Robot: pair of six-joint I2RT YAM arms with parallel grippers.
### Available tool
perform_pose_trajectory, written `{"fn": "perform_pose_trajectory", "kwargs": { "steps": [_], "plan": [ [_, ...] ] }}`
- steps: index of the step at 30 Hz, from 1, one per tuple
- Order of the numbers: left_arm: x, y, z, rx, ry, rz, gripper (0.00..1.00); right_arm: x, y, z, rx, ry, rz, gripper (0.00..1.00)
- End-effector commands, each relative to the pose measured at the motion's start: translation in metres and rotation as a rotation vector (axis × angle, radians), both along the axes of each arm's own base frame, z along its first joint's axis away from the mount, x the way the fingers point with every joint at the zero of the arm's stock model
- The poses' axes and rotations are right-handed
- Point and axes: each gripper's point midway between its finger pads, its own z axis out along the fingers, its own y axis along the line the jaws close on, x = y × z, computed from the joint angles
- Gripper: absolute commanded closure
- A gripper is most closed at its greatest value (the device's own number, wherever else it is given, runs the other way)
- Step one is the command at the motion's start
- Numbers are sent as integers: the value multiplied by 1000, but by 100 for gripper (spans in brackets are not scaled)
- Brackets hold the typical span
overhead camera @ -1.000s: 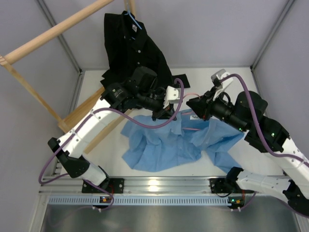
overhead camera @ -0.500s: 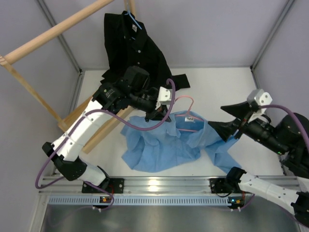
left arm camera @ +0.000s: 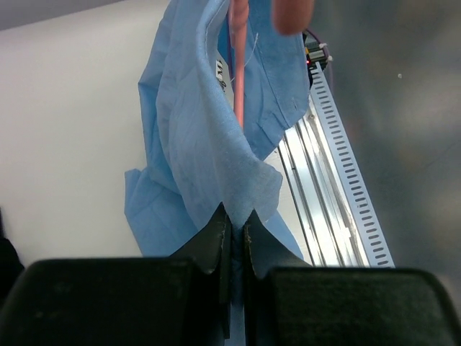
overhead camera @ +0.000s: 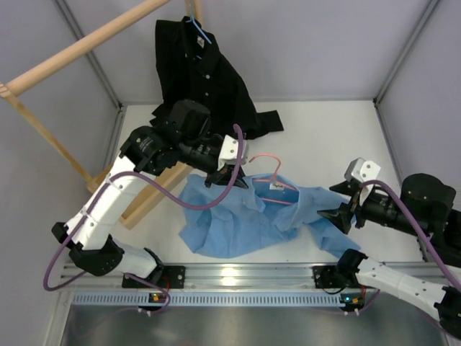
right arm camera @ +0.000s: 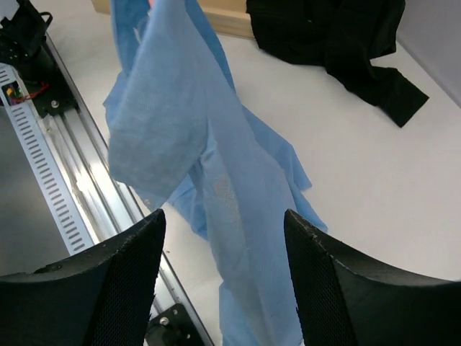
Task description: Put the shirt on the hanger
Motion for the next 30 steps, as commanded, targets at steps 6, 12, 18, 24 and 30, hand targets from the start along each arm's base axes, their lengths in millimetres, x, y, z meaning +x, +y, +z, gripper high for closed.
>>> {"fn": "perform_pose_trajectory", "kwargs": {
  "steps": [6, 12, 18, 24, 30],
  "plan": [
    [-28, 11, 41, -118, -51, -95, 100, 10, 5, -17, -112, 9, 26, 41],
    [-26, 12, 44, -113, -62, -80, 100, 1, 16, -25, -142, 41, 118, 58],
    [-21, 10, 47, -106, -65, -63, 100, -6, 12, -38, -179, 42, 156, 61],
    [-18, 7, 45, -99, -63, -64, 100, -11, 9, -39, -184, 41, 168, 66],
    [-13, 6, 42, -86, -69, -51, 100, -10, 14, -46, -208, 68, 184, 100]
  ]
}}
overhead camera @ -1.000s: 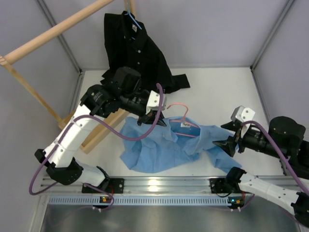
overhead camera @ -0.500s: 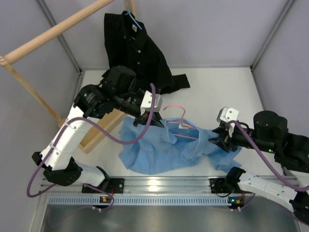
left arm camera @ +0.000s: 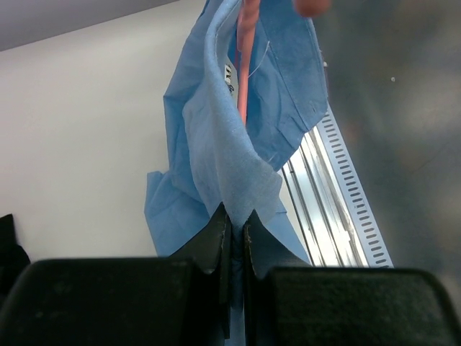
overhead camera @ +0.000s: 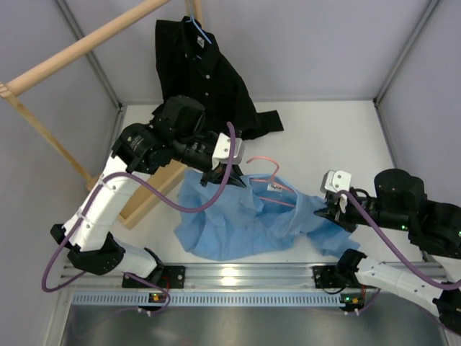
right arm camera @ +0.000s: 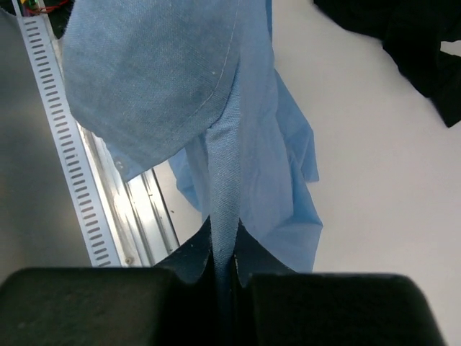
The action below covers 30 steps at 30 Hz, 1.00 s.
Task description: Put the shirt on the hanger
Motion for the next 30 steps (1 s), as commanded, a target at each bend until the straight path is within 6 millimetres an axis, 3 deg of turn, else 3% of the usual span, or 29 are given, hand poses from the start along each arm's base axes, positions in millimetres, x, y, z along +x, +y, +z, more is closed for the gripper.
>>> {"fn": "perform_pose_trajectory", "kwargs": {
  "steps": [1, 8, 11, 13, 17, 20, 21, 26, 27, 29, 30],
  "plan": [
    [1, -1, 16, -45, -47, -13, 100, 0, 1, -1, -20, 11, 7, 100],
    [38, -5, 22, -56, -82, 167, 100, 4, 4, 25, 57, -31, -17, 100],
    [48, -6, 27, -72, -96, 225, 74, 9, 5, 33, 91, -53, -48, 100],
    [52, -6, 34, -94, -102, 257, 62, 15, 3, 39, 122, -67, -93, 100],
    [65, 1, 33, -86, -89, 339, 37, 43, -22, 68, 234, -166, -340, 100],
    [76, 10, 34, -87, -89, 424, 16, 41, -20, 79, 294, -156, -345, 100],
    [75, 15, 40, -101, -101, 449, 2, 40, -17, 79, 299, -146, -337, 100],
    [74, 41, 64, -192, -99, 628, 2, 44, -8, 81, 302, -132, -328, 100],
    [84, 52, 75, -232, -132, 725, 2, 45, -6, 84, 312, -128, -327, 100],
    [83, 76, 84, -311, -105, 869, 2, 46, 1, 96, 350, -128, -320, 100],
    [84, 101, 103, -395, -140, 991, 2, 45, 3, 106, 377, -134, -312, 100]
  ]
}}
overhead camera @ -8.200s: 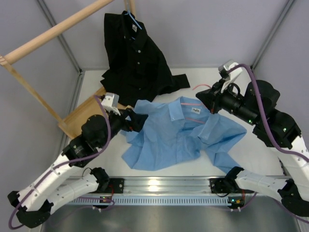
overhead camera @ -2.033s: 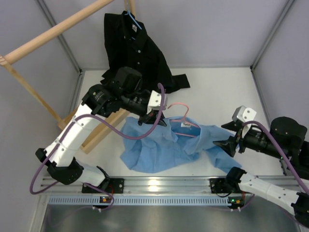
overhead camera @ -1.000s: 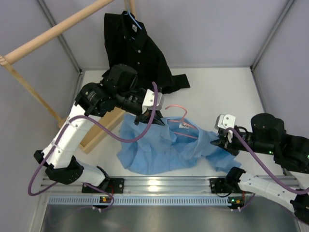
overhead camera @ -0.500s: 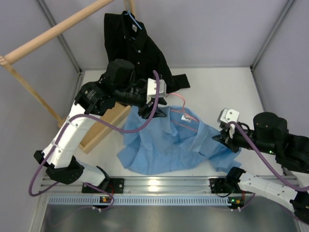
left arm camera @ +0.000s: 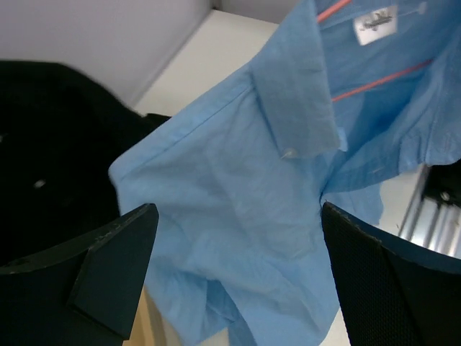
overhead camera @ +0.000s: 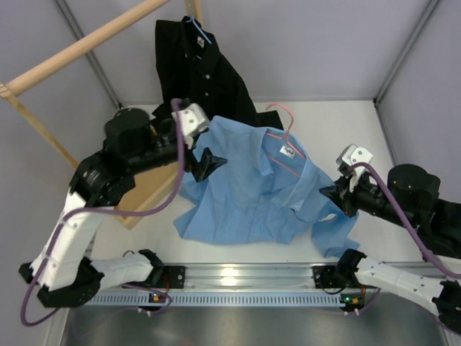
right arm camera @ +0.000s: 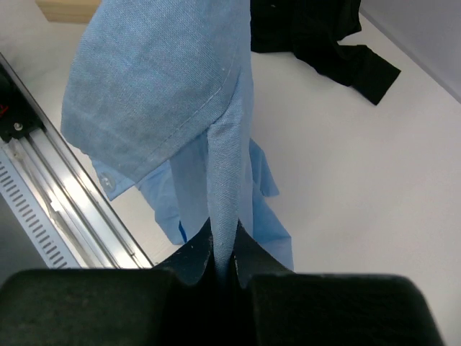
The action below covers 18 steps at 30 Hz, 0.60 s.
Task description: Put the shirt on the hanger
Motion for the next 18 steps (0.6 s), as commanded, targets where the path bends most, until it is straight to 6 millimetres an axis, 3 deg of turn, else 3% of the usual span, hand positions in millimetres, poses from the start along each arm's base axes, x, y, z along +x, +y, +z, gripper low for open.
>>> {"fn": "perform_pose_trajectory", "kwargs": {
  "steps": [1, 3, 5, 6, 7, 8, 9, 10, 11, 12, 14, 18],
  "plan": [
    [12, 58, 51, -267, -65, 380, 2, 11, 18, 78, 241, -136, -10, 100],
    [3, 84, 53, -330, -65, 474, 2, 15, 27, 101, 306, -159, -3, 100],
    [4, 91, 22, -348, 20, 540, 2, 20, 39, 113, 328, -166, 15, 100],
    [-9, 99, 21, -386, 20, 537, 2, 20, 40, 130, 360, -191, 21, 100],
    [-12, 100, 13, -394, 26, 528, 2, 26, 50, 132, 351, -181, 30, 100],
    [-9, 96, -18, -351, 65, 536, 2, 24, 58, 137, 358, -179, 69, 100],
    [-19, 102, -22, -371, 56, 526, 2, 23, 60, 154, 392, -206, 82, 100],
    [-22, 103, -31, -369, 61, 520, 2, 29, 69, 156, 388, -201, 90, 100],
    [-20, 100, -57, -334, 94, 521, 2, 30, 74, 161, 399, -207, 105, 100],
    [-28, 105, -60, -363, 97, 517, 2, 30, 74, 175, 423, -230, 110, 100],
    [-31, 108, -75, -377, 117, 532, 2, 37, 89, 183, 426, -235, 131, 100],
    [-35, 126, -120, -469, 156, 624, 2, 40, 103, 213, 488, -288, 176, 100]
  ]
}}
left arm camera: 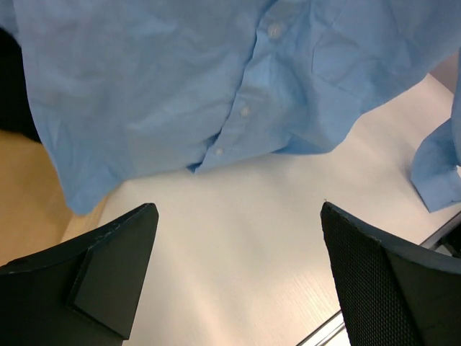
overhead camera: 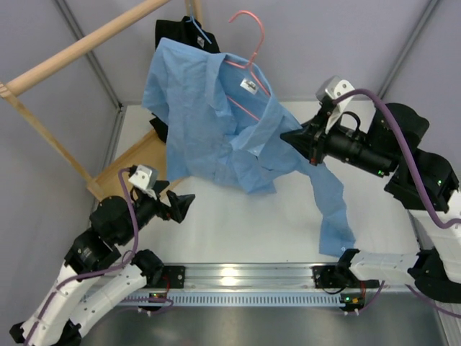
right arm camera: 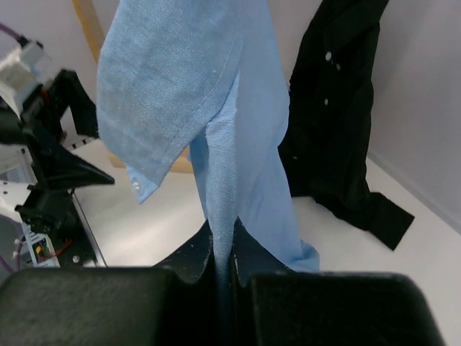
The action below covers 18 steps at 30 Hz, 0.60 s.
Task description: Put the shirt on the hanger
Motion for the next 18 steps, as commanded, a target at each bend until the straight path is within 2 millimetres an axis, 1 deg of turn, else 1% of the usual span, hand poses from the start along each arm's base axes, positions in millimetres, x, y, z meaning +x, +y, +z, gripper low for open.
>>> {"fn": "perform_pose_trajectory", "kwargs": {
  "steps": [1, 2, 3, 4, 5, 6, 7, 8, 9, 10, 11, 12, 14, 15, 18],
  "plan": [
    [-1, 14, 2, -161, -57, 85, 2, -8, 14, 82, 228, -176, 80, 100],
    [-3, 16, -2, -167, -69, 86, 2, -7, 18, 86, 237, -180, 86, 100],
    [-8, 19, 6, -198, -98, 82, 2, -9, 16, 99, 266, -195, 89, 100],
    [-11, 20, 9, -206, -109, 73, 2, -4, 27, 99, 260, -185, 106, 100],
    [-13, 22, 13, -216, -122, 72, 2, -4, 30, 103, 265, -182, 117, 100],
    [-14, 28, 14, -227, -134, 96, 2, -8, 28, 117, 291, -205, 127, 100],
    [-14, 31, 15, -237, -139, 110, 2, -4, 36, 117, 284, -199, 140, 100],
    [-16, 35, 17, -251, -153, 120, 2, -3, 39, 119, 283, -199, 147, 100],
    [-15, 40, 18, -263, -158, 147, 2, -7, 37, 130, 315, -195, 154, 100],
    [-15, 43, 17, -265, -159, 162, 2, -5, 43, 130, 316, -187, 165, 100],
    [-15, 46, 17, -268, -165, 174, 2, -6, 44, 133, 324, -184, 174, 100],
    [-15, 48, 17, -267, -170, 185, 2, -9, 42, 142, 342, -198, 180, 100],
    [-14, 50, 16, -267, -168, 194, 2, -9, 43, 148, 358, -201, 183, 100],
    [-13, 48, 16, -265, -164, 192, 2, -11, 41, 155, 374, -213, 182, 100],
    [-12, 46, 14, -260, -156, 186, 2, -12, 38, 164, 397, -227, 178, 100]
  ]
}}
